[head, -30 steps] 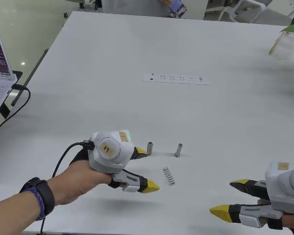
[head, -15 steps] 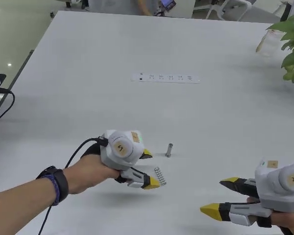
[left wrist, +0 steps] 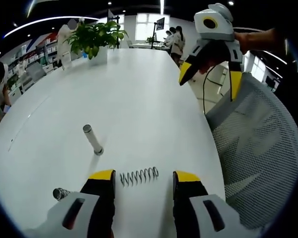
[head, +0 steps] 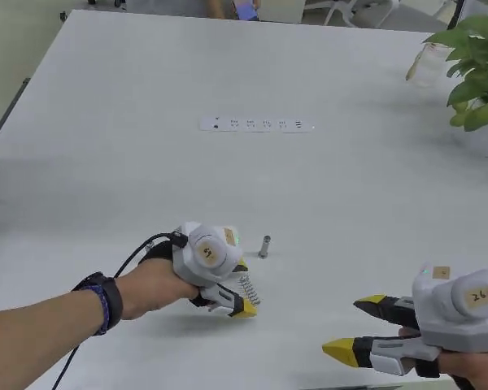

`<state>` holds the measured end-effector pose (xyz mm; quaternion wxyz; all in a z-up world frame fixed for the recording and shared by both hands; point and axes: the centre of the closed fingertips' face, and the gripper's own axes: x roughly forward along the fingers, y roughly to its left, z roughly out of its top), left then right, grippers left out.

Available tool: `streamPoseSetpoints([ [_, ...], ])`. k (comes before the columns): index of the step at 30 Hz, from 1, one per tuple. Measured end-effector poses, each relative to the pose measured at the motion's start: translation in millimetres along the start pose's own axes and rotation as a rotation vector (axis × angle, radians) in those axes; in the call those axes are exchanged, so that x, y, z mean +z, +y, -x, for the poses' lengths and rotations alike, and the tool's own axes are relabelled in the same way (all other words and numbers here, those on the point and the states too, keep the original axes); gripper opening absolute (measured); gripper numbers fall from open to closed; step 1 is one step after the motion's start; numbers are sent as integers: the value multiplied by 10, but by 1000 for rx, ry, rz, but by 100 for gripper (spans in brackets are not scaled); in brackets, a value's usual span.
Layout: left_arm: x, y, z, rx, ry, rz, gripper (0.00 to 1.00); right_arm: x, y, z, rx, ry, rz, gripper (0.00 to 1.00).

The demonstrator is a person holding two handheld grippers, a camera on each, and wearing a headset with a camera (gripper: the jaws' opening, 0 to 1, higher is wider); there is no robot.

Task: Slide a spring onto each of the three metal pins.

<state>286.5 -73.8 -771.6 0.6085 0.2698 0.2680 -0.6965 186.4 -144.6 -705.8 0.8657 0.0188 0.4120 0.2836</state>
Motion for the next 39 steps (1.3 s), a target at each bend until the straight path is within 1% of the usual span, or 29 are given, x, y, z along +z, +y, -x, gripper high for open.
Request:
streamPoseSetpoints([
  [1, 8, -14, -8, -9, -4, -5, 40, -5, -3, 6, -1, 0, -1, 59],
  [2, 22, -28, -20, -18, -7, -27, 40, -9, -11, 10, -2, 0, -3, 59],
  [3, 19, -28, -31, -19, -1, -39, 39, -11, -11, 15, -2, 0, -3, 59],
  [6, 4, -20, -57, -24, 10, -43, 38, -27, -9, 25, -1, 4, 0, 58],
  [8, -26, -9, -72, -25, 22, -54, 36, -31, -5, 33, -1, 4, 1, 58],
  [11, -67, -27, -73, -35, 39, -69, 34, -35, -2, 45, -1, 3, 1, 58],
  [13, -84, -34, -64, -39, 41, -68, 33, -32, -3, 53, -2, 1, -1, 57],
  [15, -111, -33, -55, -37, 45, -66, 32, -32, -8, 55, -4, -2, -3, 57],
  [17, -152, -39, -41, -30, 62, -80, 29, -39, -17, 53, -5, -1, -2, 57],
  [21, -217, -56, -40, -27, 78, -78, 26, -35, -6, 43, -3, -1, -3, 56],
  [23, -204, -61, -29, -22, 69, -75, 24, -23, -2, 36, -1, -3, -1, 57],
  [25, -204, -52, -23, -12, 72, -77, 21, -7, 5, 26, 1, -5, 2, 57],
  [26, -205, -22, -28, 1, 73, -78, 19, -1, 9, 21, 3, -4, 4, 57],
  [27, -207, -21, -33, -1, 74, -70, 15, 1, 12, 16, 5, -2, 6, 57],
  [28, -197, -17, -30, 3, 69, -74, 12, 2, 12, 11, 7, -1, 9, 57],
  [30, -196, -22, -14, 16, 74, -79, 11, 14, 27, 4, 13, 0, 13, 57],
  [31, -206, -32, -9, 17, 80, -83, 6, 15, 29, 0, 14, 2, 14, 57],
  [32, -202, -42, -14, 17, 78, -84, 3, 15, 29, -2, 15, 3, 17, 57],
  [33, -196, -42, -25, 23, 71, -91, 3, 19, 31, -5, 15, 2, 18, 57],
  [34, -212, -51, -17, 22, 79, -84, 3, 24, 38, -9, 17, 2, 18, 57],
  [35, -224, -72, -19, 9, 78, -59, 3, 27, 42, -12, 19, 3, 18, 57],
  [38, -239, -62, 9, 23, 77, -43, 2, 34, 55, -32, 23, 7, 26, 57],
  [39, -261, -57, 15, 28, 77, -32, 2, 41, 61, -41, 26, 7, 29, 57],
])
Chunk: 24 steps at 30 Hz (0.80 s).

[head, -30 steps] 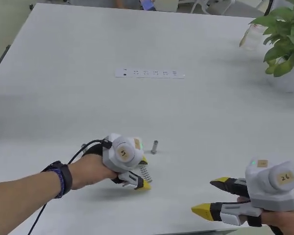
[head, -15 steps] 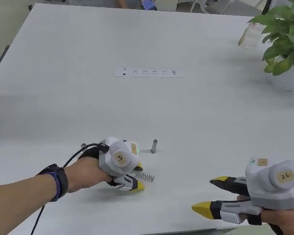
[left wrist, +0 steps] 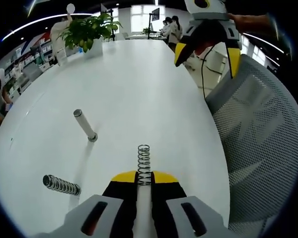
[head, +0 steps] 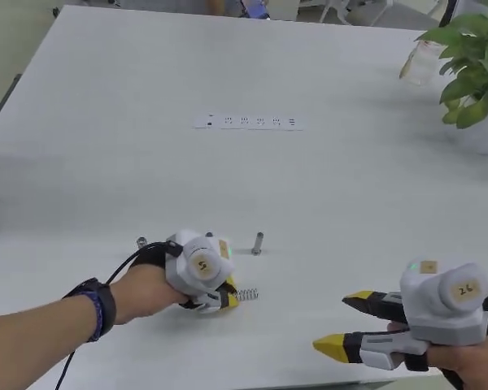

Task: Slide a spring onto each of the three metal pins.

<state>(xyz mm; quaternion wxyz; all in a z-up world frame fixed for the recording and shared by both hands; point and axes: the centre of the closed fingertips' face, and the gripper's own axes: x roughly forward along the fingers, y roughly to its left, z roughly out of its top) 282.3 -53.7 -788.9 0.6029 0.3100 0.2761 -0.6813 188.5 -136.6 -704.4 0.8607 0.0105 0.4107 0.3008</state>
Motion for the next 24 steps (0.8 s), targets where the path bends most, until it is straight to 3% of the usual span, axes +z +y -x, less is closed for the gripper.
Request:
streamPoseSetpoints([
  [9, -40, -1, 205, 33, -41, 74, 2, 78, 20, -93, 23, 2, 18, 56],
  [24, -171, -27, 566, 89, -80, 107, 2, 287, 71, -298, 77, 8, 75, 53],
])
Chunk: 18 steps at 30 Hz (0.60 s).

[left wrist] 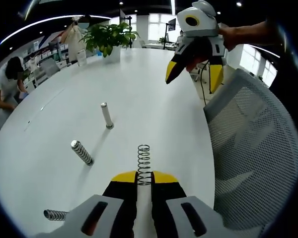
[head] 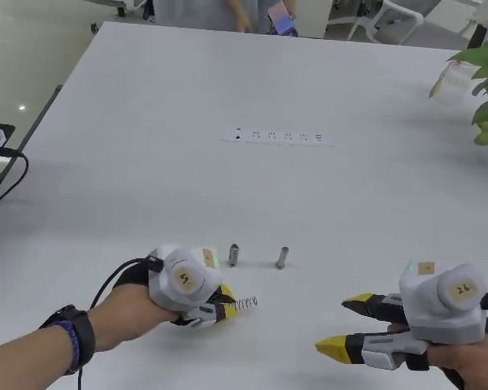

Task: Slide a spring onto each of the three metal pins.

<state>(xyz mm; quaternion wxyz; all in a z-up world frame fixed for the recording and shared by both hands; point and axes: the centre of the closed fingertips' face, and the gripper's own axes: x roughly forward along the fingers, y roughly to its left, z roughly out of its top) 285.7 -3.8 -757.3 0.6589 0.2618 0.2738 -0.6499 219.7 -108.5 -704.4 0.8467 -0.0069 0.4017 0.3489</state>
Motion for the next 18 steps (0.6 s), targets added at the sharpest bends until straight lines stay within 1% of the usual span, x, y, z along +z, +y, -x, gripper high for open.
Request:
streamPoseSetpoints([
  [2, 1, -19, 59, 7, -14, 16, 2, 22, 13, -39, 11, 3, 10, 53],
  [9, 0, -64, 211, 31, -39, 35, 2, 95, 96, -156, 56, 11, 33, 50],
  [14, 40, -95, 299, 45, -62, 41, 2, 147, 144, -242, 84, 18, 51, 49],
  [18, 98, -149, 364, 52, -85, 35, 2, 207, 212, -331, 116, 16, 67, 47],
])
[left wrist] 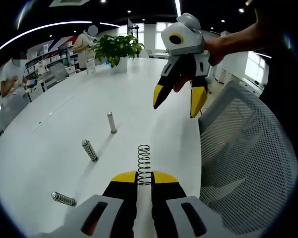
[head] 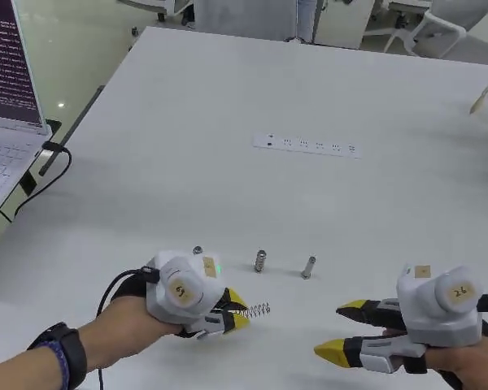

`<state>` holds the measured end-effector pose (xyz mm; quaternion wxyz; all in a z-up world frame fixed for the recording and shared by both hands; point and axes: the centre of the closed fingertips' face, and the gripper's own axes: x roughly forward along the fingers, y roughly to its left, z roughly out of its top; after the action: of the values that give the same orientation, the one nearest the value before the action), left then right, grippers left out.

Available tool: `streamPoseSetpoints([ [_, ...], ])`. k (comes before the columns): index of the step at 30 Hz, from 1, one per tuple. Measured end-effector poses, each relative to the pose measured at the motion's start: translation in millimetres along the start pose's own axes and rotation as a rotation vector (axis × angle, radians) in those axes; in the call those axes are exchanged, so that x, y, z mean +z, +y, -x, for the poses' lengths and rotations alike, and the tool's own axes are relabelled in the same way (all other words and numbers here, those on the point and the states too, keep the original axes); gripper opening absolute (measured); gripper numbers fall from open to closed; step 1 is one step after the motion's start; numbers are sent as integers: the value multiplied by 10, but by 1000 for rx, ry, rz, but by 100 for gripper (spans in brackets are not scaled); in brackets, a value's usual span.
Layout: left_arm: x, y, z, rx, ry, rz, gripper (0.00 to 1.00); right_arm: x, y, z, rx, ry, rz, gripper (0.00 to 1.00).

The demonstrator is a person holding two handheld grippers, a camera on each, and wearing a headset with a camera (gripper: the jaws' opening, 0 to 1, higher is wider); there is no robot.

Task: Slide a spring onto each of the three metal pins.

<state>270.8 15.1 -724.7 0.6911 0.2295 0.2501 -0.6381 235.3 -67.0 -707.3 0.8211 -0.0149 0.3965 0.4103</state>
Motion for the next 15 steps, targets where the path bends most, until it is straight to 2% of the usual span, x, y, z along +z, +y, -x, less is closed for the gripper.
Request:
streamPoseSetpoints([
  [10, 129, -114, 40, -12, -30, -21, 2, 135, 109, -126, 56, -11, 30, 42],
  [15, 223, -161, 53, -15, -38, -54, 2, 194, 192, -156, 97, -15, 48, 39],
])
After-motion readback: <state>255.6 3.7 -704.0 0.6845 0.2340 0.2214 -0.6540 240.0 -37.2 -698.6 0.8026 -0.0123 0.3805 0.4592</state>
